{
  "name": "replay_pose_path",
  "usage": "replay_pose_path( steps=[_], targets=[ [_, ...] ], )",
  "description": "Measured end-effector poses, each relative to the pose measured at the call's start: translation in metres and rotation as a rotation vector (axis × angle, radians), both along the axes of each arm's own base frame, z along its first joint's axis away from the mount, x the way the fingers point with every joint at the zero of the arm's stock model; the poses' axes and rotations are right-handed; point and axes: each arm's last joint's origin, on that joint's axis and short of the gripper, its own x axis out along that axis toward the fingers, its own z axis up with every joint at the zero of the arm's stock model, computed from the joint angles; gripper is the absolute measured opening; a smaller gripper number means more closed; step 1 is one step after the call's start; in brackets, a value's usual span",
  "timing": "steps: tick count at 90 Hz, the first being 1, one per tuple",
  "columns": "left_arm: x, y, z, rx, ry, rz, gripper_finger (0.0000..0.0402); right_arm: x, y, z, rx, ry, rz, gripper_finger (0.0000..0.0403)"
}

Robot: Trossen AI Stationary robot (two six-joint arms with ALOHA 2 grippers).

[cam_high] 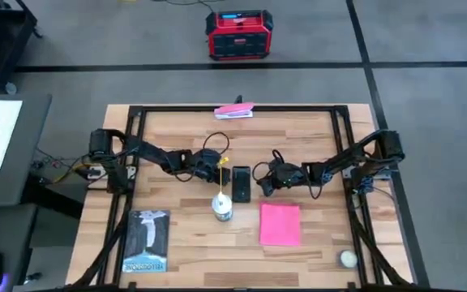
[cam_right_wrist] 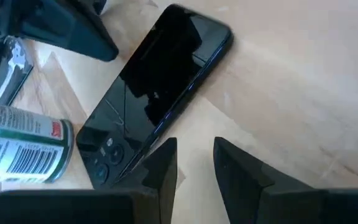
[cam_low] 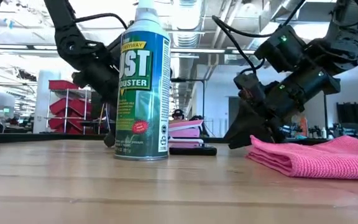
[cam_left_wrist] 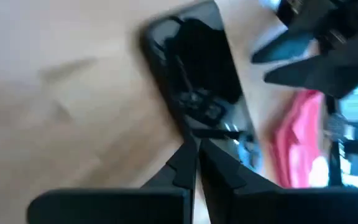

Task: Apply microfiber cloth
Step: Prepare the black cellphone

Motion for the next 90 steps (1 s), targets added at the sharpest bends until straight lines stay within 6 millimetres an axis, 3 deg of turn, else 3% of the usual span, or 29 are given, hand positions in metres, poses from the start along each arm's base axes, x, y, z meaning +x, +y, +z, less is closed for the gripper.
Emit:
replay_pose_path(
  steps=[17,45,54,69,90],
  targets=[
    [0.007,-0.006,-0.010,-0.002,0.004,-0.017,0.0000,0.000,0.000,0.000,0.001,-0.001,0.002,0.0093],
    [0.015,-0.012,-0.009,0.037,0.002,-0.042,0.0000,0.002,0.001,0.001,0.022,0.010,0.043,0.0099],
    [0.015,-0.011,-0.006,0.047,-0.009,-0.045,0.0000,0.005,0.003,0.003,0.047,0.003,0.086,0.0119],
    [0.013,-0.005,0.018,0.083,-0.070,-0.043,0.0000,0.009,0.002,0.006,0.110,-0.013,0.066,0.0174],
    [-0.006,-0.006,0.023,0.097,0.110,-0.073,0.0000,0.009,-0.003,0.003,0.167,0.006,0.018,0.0223]
  ],
)
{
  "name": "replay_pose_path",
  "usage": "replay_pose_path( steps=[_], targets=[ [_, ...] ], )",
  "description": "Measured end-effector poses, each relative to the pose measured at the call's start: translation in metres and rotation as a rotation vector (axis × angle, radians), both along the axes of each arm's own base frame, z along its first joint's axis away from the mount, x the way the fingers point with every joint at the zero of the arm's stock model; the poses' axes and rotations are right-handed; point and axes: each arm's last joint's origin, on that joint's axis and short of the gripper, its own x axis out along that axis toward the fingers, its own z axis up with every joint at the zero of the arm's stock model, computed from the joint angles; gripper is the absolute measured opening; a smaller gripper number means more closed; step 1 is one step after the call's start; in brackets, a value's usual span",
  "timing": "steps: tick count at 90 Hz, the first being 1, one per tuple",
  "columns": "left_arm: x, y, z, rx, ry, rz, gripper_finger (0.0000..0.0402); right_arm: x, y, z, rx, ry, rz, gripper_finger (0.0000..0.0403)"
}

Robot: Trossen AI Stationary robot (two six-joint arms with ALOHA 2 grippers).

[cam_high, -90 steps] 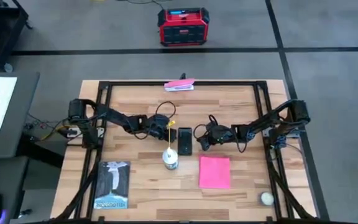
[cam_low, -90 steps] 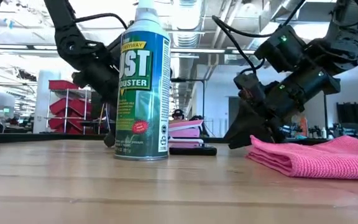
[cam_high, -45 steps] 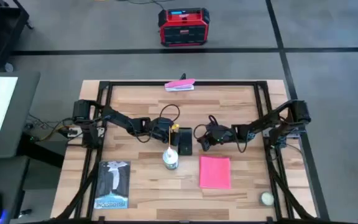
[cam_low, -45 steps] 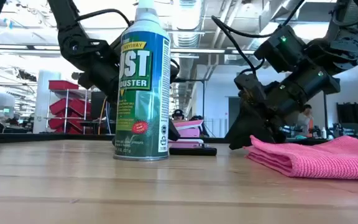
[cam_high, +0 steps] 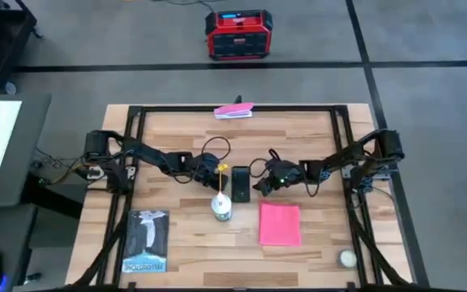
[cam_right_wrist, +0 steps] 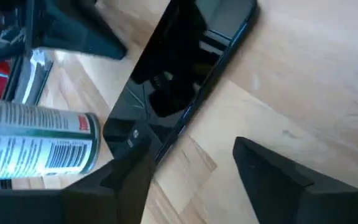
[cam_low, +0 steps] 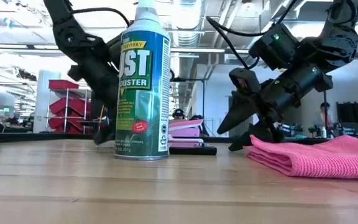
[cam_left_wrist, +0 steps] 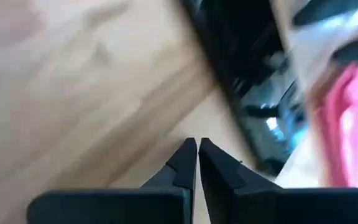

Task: Apply microfiber cloth
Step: Prepare the black cellphone

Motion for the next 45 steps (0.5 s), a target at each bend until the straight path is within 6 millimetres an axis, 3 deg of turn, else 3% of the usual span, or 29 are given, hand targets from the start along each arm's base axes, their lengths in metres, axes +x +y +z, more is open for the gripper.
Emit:
replay_pose_path(
  steps=[23,45],
  targets=[
    [0.008,0.001,-0.014,0.012,-0.017,0.000,0.0000,0.005,0.000,-0.001,0.003,0.005,-0.002,0.0221],
    [0.026,0.003,-0.026,-0.010,-0.171,0.029,0.0000,0.003,-0.005,-0.005,0.012,0.048,-0.017,0.0221]
  ],
)
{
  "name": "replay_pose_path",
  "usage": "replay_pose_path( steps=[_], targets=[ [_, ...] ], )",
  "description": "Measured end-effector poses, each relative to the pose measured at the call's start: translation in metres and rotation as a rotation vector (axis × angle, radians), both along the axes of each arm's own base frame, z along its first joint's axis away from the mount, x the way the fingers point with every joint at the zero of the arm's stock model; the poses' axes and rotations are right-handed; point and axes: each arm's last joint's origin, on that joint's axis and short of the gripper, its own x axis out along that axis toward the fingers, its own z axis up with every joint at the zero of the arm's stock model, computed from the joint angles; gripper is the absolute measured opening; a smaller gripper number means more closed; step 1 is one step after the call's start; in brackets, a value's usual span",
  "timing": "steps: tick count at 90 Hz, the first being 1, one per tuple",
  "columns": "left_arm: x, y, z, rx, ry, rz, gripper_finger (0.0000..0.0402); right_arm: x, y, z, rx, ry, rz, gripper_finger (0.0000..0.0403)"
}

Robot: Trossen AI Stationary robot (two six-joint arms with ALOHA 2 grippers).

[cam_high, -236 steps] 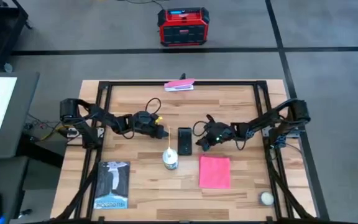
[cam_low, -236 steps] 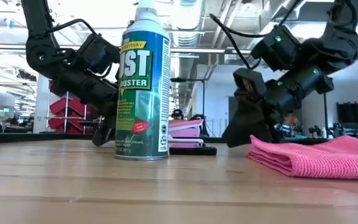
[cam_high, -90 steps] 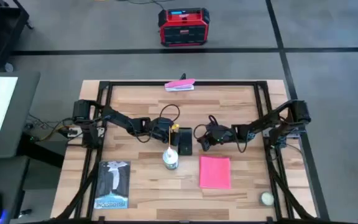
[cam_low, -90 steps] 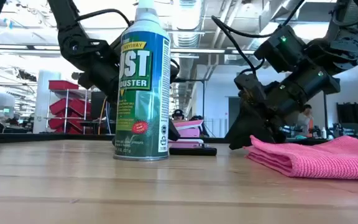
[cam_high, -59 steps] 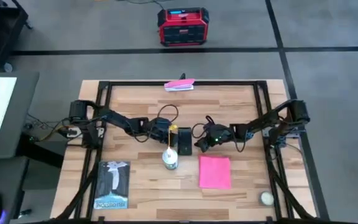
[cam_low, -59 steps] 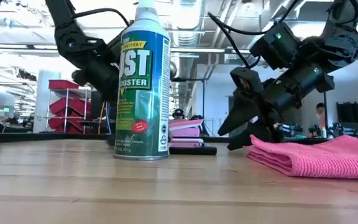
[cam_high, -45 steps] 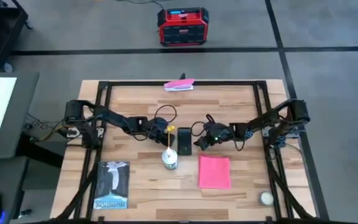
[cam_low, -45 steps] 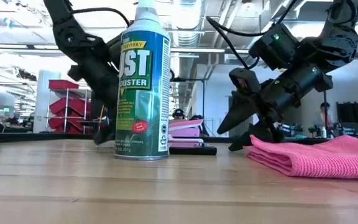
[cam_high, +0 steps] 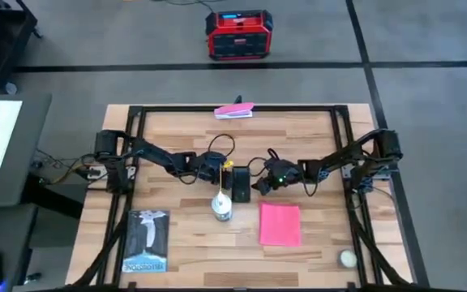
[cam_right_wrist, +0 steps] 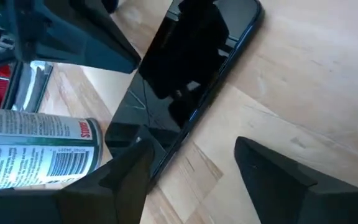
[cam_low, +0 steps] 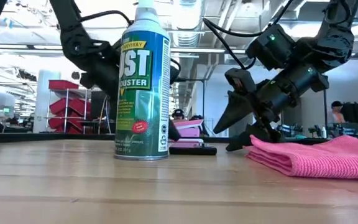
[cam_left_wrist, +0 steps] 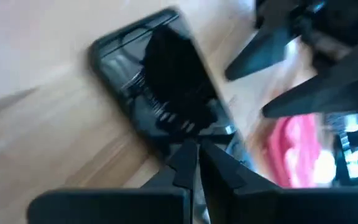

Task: Apply microfiber cloth
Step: Prepare the black cellphone

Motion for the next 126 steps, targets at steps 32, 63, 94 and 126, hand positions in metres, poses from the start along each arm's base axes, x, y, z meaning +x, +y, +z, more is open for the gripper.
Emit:
replay_pose_path(
  steps=[32,63,94,126],
  targets=[
    [-0.019,0.001,0.012,0.022,0.159,-0.033,0.0000,-0.001,0.000,-0.001,-0.001,0.011,-0.001,0.0221],
    [-0.017,0.000,0.005,0.073,0.176,-0.018,0.0000,-0.001,-0.001,-0.001,-0.007,0.009,-0.004,0.0221],
    [0.000,0.000,0.000,0.099,0.163,-0.046,0.0000,-0.001,-0.001,-0.004,0.003,0.017,-0.016,0.0221],
    [0.001,-0.004,0.001,0.109,0.164,-0.066,0.0000,0.015,0.000,-0.012,0.034,0.032,-0.016,0.0220]
  ],
)
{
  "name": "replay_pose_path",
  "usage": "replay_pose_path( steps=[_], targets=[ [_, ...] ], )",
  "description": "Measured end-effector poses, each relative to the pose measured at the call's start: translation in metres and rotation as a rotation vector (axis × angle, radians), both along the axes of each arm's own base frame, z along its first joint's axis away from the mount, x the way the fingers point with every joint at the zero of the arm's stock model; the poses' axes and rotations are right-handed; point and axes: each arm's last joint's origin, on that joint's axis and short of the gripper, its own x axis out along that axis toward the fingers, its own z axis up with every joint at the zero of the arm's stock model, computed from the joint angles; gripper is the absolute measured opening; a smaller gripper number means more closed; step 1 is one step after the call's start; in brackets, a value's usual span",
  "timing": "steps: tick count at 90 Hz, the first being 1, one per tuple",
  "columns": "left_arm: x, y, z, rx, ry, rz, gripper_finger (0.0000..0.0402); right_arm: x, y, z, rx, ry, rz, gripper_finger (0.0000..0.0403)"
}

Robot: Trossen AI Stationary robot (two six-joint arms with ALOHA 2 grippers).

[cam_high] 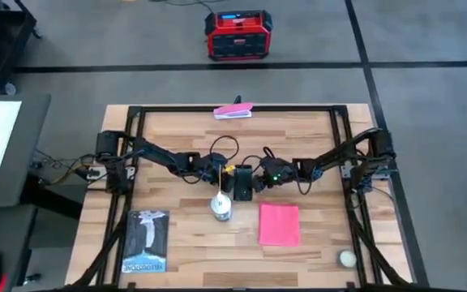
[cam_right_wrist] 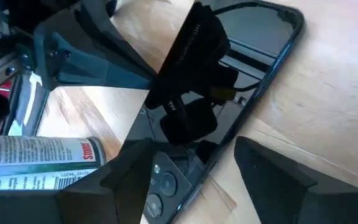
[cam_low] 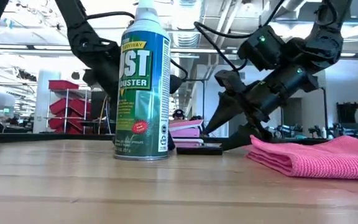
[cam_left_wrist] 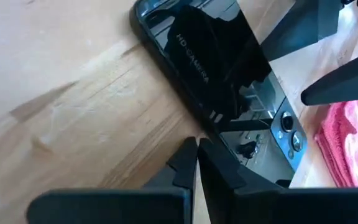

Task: Apply microfiber cloth
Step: Prepare the black cellphone

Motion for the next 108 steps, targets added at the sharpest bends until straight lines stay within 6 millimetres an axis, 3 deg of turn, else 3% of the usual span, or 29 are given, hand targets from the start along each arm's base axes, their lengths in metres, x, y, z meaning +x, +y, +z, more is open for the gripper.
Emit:
replay_pose_path(
  steps=[108],
  targets=[
    [0.008,-0.012,-0.013,0.034,-0.027,0.010,0.0000,0.001,-0.008,-0.001,-0.007,0.044,-0.007,0.0221]
  ],
)
